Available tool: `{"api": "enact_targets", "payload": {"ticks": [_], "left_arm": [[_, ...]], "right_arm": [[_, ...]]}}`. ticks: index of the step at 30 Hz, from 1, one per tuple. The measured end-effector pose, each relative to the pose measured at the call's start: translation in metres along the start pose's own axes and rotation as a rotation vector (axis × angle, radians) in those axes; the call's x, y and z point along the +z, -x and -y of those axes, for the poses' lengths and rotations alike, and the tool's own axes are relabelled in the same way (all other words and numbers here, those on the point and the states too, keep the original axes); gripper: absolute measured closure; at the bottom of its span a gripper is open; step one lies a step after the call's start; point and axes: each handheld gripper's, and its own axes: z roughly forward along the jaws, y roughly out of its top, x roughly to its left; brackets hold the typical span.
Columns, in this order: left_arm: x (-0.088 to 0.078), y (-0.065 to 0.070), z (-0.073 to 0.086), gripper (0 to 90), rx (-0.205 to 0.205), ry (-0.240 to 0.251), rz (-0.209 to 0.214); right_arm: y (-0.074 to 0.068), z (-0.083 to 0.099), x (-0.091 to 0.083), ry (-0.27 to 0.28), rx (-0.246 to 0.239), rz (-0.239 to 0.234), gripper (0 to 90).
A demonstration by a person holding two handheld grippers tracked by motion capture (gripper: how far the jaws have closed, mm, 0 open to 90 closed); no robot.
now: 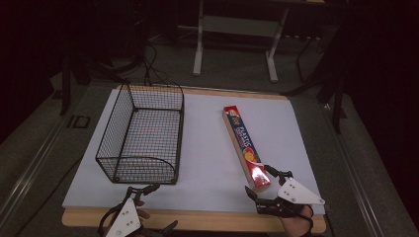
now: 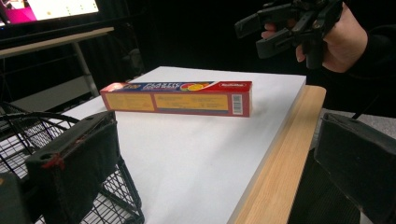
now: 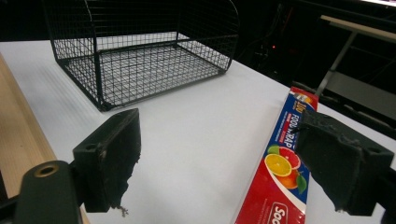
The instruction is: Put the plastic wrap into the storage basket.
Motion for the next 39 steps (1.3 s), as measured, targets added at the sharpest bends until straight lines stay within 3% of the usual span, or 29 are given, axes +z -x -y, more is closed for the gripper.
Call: {"api": "enact_targets", "payload": {"ticks": [6, 11, 15, 18, 20, 26, 31, 39], "left_arm": [[0.0, 0.0, 0.001, 0.6, 0.003, -0.01, -0.001], [-0.001, 0.0, 0.001, 0.6, 0.0, -0.006, 0.0], [-0.002, 0.002, 0.002, 0.6, -0.002, -0.01, 0.007], [-0.002, 0.003, 0.004, 0.5, -0.002, -0.019, 0.016], [-0.002, 0.003, 0.005, 0.5, -0.005, -0.022, 0.018], [-0.001, 0.003, 0.005, 0.6, -0.002, -0.028, 0.023], [0.0, 0.005, 0.004, 0.6, 0.009, -0.018, 0.019], [0.0, 0.004, 0.004, 0.6, 0.007, -0.022, 0.023]], "right_arm": [[-0.003, 0.0, 0.002, -0.022, -0.024, 0.016, 18.5], [0.001, -0.001, 0.004, -0.04, 0.015, -0.055, 12.7], [-0.004, -0.004, 0.006, -0.109, 0.034, -0.057, 11.0], [-0.007, -0.006, 0.005, -0.106, 0.031, -0.07, 10.9], [-0.009, -0.01, 0.003, -0.075, 0.037, -0.088, 10.9], [-0.009, -0.021, 0.001, -0.053, 0.022, -0.064, 11.0], [-0.007, -0.026, 0.004, -0.065, 0.004, -0.031, 11.1], [0.007, -0.037, 0.017, -0.073, 0.012, -0.003, 13.0]]}}
